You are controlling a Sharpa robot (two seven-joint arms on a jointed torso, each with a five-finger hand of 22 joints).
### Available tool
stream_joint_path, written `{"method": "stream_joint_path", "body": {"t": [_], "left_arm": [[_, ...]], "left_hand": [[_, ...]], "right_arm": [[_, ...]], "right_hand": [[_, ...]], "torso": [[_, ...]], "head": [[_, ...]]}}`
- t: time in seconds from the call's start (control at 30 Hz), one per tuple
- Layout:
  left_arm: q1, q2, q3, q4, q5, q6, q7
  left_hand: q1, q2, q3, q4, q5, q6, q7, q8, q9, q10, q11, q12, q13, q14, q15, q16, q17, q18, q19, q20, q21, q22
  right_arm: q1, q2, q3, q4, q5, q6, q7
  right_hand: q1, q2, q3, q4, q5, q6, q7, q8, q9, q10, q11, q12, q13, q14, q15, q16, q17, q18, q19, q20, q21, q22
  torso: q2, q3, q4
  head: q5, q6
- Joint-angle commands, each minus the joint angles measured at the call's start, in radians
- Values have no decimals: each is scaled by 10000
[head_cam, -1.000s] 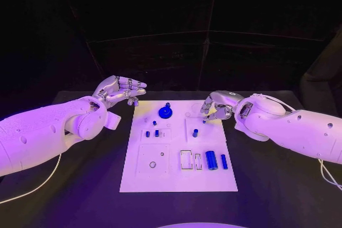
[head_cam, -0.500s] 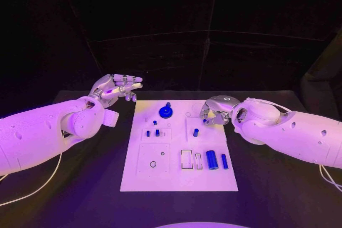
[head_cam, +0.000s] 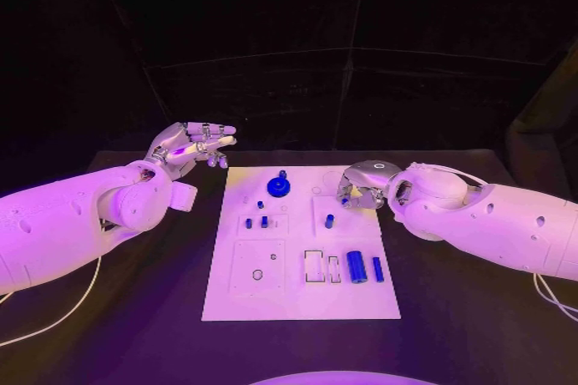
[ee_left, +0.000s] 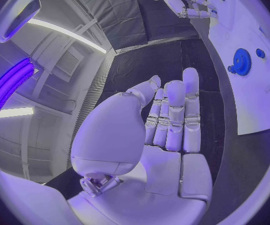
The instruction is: Assemble the parts on the task board
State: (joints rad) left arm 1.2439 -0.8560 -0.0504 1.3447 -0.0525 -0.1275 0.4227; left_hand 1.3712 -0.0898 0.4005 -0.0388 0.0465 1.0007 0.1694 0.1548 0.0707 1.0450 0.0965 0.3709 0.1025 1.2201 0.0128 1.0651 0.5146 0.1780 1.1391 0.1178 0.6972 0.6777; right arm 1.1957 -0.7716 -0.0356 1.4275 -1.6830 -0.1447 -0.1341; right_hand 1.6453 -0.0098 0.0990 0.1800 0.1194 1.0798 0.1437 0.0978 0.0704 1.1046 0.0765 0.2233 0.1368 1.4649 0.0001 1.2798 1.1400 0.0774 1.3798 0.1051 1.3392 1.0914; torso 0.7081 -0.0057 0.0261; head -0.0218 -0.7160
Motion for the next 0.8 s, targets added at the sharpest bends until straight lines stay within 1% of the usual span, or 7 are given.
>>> {"method": "stream_joint_path", "body": {"t": [0.03,0.3,0.37,0.53,0.6,0.63,0.8], "left_arm": [[12,-10,7,-4,99,127,193],[12,-36,7,-18,99,125,183],[12,-42,6,-21,99,123,179],[12,-52,6,-16,99,123,168],[12,-55,6,-15,99,122,167],[12,-56,6,-15,99,122,167],[12,-70,6,-15,99,111,165]], "left_hand": [[6,60,-19,-62,44,19,-16,45,-1,-100,-1,52,13,55,-4,59,-14,57,40,-39,-44,-13],[110,83,30,-177,46,57,-28,104,7,-140,-11,140,22,45,-18,55,-65,59,64,-56,-54,-22],[125,86,39,-196,47,60,-28,112,7,-148,-12,153,23,41,-20,52,-78,59,67,-59,-55,-22],[136,84,44,-212,46,58,-28,117,7,-157,-12,165,23,39,-21,53,-81,58,70,-61,-55,-23],[147,78,47,-232,46,53,-27,120,5,-170,-10,176,23,35,-22,50,-93,58,72,-64,-56,-23],[147,78,47,-232,46,53,-27,120,5,-170,-10,176,23,35,-22,50,-93,58,72,-64,-56,-23],[147,78,47,-232,46,53,-27,120,5,-170,-10,176,23,35,-22,50,-93,58,72,-64,-56,-23]], "right_arm": [[12,13,2,-21,-126,342,-94],[-4,21,1,-50,-215,538,-199],[-8,27,1,-52,-223,547,-204],[-27,53,1,-44,-249,525,-232],[-48,59,1,-20,-318,408,-285],[-56,56,1,-4,-348,325,-306],[-75,-24,2,115,-276,-196,-365]], "right_hand": [[55,38,370,-69,-155,164,-30,69,7,202,-26,-82,-118,329,-92,10,-28,122,44,-57,60,42],[-28,-170,1217,-341,-210,336,-38,-3,-15,471,-44,-260,-362,329,-112,21,-77,112,56,-89,81,73],[-364,-435,1839,-510,-252,396,-24,-93,-24,592,-30,-394,-527,326,-110,36,-111,113,49,-82,82,74],[-724,-657,2460,-730,-281,436,-15,-180,-24,668,-21,-499,-648,323,-97,57,-139,112,51,-75,91,90],[-739,-662,2487,-741,-282,440,-15,-182,-24,673,-21,-502,-650,323,-97,58,-140,112,51,-75,92,90],[-925,-715,2818,-873,-297,490,-13,-202,-16,730,-26,-529,-676,320,-98,70,-155,113,52,-74,97,98],[-1199,-760,3195,-1039,-366,598,-30,-196,-2,842,-57,-534,-679,316,-128,77,-197,101,94,-99,146,188]], "torso": [[1,-1,12],[9,-3,10],[6,-2,2],[4,-8,-7],[-4,-9,-7],[-8,-8,-5],[-9,-4,3]], "head": [[-18,-32],[-42,-40],[-39,-45],[-66,-55],[-69,-57],[-78,-57],[-101,-53]]}}
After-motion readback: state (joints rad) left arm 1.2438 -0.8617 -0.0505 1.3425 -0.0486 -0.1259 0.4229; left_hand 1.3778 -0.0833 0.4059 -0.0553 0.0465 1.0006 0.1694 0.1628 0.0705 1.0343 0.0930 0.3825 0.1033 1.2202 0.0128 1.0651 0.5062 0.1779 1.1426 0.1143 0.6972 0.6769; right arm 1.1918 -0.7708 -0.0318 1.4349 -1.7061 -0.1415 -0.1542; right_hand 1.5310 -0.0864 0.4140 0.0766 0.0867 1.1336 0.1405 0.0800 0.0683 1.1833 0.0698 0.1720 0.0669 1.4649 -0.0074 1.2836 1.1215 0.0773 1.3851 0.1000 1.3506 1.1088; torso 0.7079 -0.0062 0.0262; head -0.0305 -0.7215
